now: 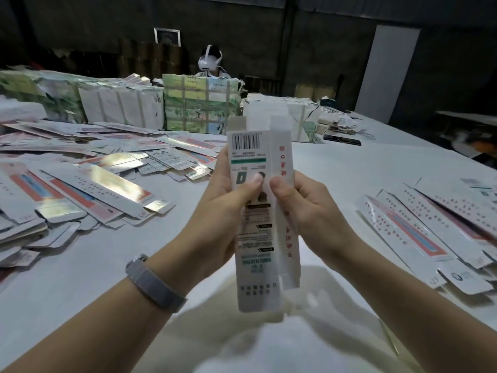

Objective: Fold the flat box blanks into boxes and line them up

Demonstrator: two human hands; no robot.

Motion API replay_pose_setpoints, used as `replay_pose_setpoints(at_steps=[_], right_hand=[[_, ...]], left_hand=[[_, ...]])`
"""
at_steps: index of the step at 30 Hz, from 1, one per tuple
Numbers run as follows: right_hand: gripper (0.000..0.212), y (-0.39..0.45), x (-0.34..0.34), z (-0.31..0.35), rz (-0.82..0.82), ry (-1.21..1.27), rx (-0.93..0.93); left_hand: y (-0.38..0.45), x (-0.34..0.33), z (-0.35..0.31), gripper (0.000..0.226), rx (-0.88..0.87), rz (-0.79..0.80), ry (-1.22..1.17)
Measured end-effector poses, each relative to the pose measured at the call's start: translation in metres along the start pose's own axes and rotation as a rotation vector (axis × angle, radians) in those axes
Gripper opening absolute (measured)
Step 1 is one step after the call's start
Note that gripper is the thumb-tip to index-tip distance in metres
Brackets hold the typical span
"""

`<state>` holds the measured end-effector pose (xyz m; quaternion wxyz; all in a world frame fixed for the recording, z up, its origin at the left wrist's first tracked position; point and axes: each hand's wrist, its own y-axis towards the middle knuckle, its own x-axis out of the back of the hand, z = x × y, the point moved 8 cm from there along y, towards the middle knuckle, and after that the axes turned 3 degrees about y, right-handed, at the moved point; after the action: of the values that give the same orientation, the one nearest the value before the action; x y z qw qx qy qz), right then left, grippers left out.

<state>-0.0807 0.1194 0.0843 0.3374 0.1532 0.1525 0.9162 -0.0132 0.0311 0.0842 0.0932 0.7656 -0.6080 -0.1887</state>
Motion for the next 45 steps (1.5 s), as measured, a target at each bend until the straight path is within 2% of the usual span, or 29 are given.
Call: replay_pose_setpoints(at_steps=[3,5,8,9,13,15,17,20,23,26,31,34,38,42,45], right_hand=[[0.048,-0.002,0.007,-0.006,-0.105,-0.392,-0.025],[0.049,-0.004,0.007,-0.004,-0.154,-0.505,0.020],[0.051,-0.003,0.004,0.000,-0.140,-0.498,0.060],[0.050,-0.003,0.003,0.001,-0.125,-0.486,0.058],[0.026,-0.005,-0.001,-0.001,-0.095,-0.411,0.055],[0.031,-0.005,-0.004,-0.005,-0.080,-0.355,0.031],[0.044,-0.004,-0.007,-0.011,-0.072,-0.238,0.004],[0.056,-0.003,-0.011,-0.017,-0.057,-0.092,-0.013],[0.054,-0.003,-0.014,-0.018,-0.044,-0.084,-0.020],[0.053,-0.004,-0.011,-0.013,-0.034,-0.020,-0.015],[0.056,-0.006,-0.015,-0.013,0.077,0.086,-0.042],[0.059,-0.007,-0.018,-0.013,0.124,0.068,-0.059],[0.073,-0.002,-0.008,-0.008,0.050,0.080,-0.047],[0.056,0.000,0.003,-0.005,-0.034,-0.010,0.022],[0.041,0.000,0.005,-0.006,-0.057,0.012,0.008]], left_hand=[[0.002,0.000,0.012,0.050,0.044,-0.035,-0.083],[0.003,0.000,0.017,0.051,0.057,-0.041,-0.131],[0.002,-0.001,0.021,0.039,0.109,-0.017,-0.116],[0.001,-0.001,0.023,0.041,0.135,-0.012,-0.104],[-0.001,0.001,0.026,0.078,0.134,-0.019,-0.004],[-0.003,0.005,0.025,0.087,0.111,-0.038,0.050],[0.000,0.009,0.023,0.089,0.093,-0.107,0.085],[0.002,0.013,0.019,0.070,0.015,-0.199,0.104],[0.002,0.012,0.017,0.059,-0.060,-0.235,0.135],[0.006,0.011,0.015,0.054,-0.075,-0.187,0.116],[0.010,0.014,0.014,0.042,-0.056,-0.107,0.063],[0.009,0.020,0.014,0.022,-0.055,-0.135,0.066],[0.006,0.016,0.006,0.014,-0.119,-0.104,0.036],[0.004,0.008,0.011,0.014,-0.092,-0.057,0.078],[0.004,0.004,0.015,0.025,-0.059,-0.015,0.106]])
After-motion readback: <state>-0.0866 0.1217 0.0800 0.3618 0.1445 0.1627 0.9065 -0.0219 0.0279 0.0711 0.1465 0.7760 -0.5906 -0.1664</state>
